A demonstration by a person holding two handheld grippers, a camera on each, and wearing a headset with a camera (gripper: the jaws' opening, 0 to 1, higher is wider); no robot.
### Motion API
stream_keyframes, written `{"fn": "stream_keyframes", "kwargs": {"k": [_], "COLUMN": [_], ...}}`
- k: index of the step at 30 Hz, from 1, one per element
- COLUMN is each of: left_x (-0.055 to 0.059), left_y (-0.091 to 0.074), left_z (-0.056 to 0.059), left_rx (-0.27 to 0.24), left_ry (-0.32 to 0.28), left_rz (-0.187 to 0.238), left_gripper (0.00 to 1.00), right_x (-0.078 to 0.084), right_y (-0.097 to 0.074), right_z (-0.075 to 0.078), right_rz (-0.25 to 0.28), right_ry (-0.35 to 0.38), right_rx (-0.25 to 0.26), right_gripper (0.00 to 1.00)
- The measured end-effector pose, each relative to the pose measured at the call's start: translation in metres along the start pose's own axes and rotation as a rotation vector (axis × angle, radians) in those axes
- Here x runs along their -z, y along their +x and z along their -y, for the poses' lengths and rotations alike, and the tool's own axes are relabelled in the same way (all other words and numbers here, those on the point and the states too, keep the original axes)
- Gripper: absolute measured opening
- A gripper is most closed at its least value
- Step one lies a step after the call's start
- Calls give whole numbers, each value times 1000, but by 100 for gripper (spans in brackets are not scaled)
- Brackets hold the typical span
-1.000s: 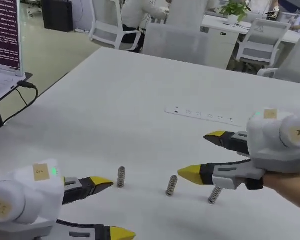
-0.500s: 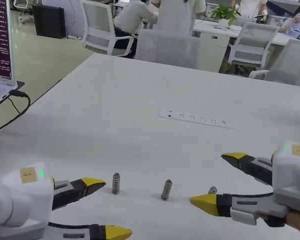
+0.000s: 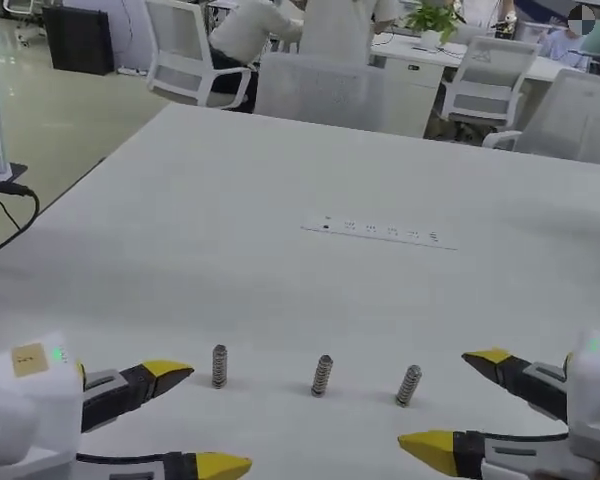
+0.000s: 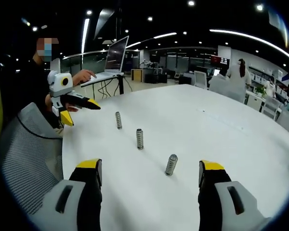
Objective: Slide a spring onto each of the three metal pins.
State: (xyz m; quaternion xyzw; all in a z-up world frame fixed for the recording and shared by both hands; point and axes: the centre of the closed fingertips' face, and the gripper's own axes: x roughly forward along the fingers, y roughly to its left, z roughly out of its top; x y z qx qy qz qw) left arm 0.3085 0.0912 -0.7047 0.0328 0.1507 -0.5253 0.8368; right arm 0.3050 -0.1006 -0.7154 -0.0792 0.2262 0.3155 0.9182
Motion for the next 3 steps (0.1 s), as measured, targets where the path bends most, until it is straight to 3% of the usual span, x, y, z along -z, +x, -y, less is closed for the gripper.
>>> {"fn": "stream_keyframes", "kwargs": {"k": [3], "left_x": [0], "left_y": [0], "left_z": [2], "left_rx": [3], "left_ry": [-2], "left_rz": [0], "left_gripper": [62], "right_x": [7], "right_y": [-1], "right_z": [-1], "right_rz": [-14], "right_ry": [12], "right_rx": [2], "right_gripper": [81]}}
